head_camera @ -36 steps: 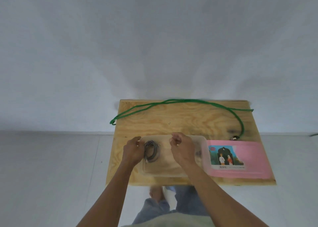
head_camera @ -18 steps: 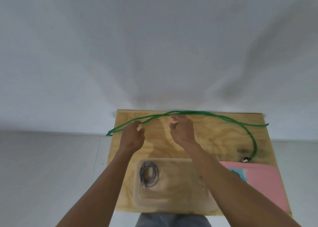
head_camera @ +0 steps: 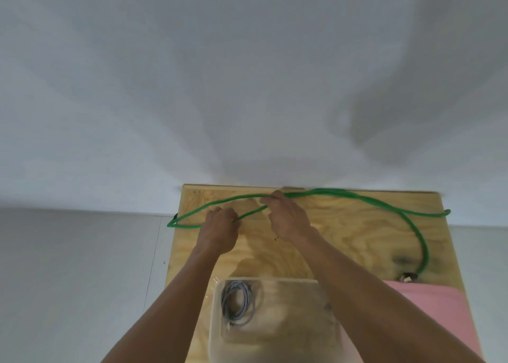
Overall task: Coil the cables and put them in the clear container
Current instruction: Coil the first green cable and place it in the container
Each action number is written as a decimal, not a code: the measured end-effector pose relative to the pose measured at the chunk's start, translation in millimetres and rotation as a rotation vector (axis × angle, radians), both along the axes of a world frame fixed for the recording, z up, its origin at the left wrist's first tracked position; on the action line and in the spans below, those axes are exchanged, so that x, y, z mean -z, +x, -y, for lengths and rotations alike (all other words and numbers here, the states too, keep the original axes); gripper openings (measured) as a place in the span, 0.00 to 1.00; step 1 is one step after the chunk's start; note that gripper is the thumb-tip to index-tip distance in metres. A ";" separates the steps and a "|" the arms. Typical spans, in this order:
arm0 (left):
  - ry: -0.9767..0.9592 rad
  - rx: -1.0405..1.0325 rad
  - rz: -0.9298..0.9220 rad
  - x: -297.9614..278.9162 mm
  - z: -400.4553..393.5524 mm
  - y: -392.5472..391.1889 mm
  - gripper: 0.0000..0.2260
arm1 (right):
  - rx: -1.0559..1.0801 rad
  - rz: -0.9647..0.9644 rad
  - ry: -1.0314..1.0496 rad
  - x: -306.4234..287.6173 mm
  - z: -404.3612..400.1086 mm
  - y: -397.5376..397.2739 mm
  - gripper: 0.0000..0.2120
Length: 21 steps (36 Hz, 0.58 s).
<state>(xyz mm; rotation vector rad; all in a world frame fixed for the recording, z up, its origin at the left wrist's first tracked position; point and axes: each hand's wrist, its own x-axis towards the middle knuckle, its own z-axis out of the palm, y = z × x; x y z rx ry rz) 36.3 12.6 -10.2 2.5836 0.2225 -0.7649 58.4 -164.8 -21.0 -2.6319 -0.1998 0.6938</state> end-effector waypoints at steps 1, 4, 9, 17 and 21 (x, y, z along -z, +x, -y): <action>-0.010 -0.007 0.013 -2.8 -1.6 -1.4 0.11 | 0.015 0.025 -0.002 -2.1 -0.2 -2.0 0.24; -0.040 -0.029 0.055 -17.4 -8.1 -4.5 0.11 | 0.059 0.107 -0.007 -15.2 -1.3 -6.4 0.14; -0.063 -0.061 0.152 -53.0 -17.4 -7.8 0.15 | 0.053 0.256 -0.030 -46.2 2.4 -18.0 0.08; -0.080 -0.102 0.362 -118.6 -17.2 -18.0 0.15 | 0.133 0.405 -0.098 -97.6 18.3 -30.5 0.08; -0.190 -0.194 0.449 -151.5 -18.3 -26.9 0.16 | 0.209 0.468 -0.002 -130.4 31.2 -34.2 0.06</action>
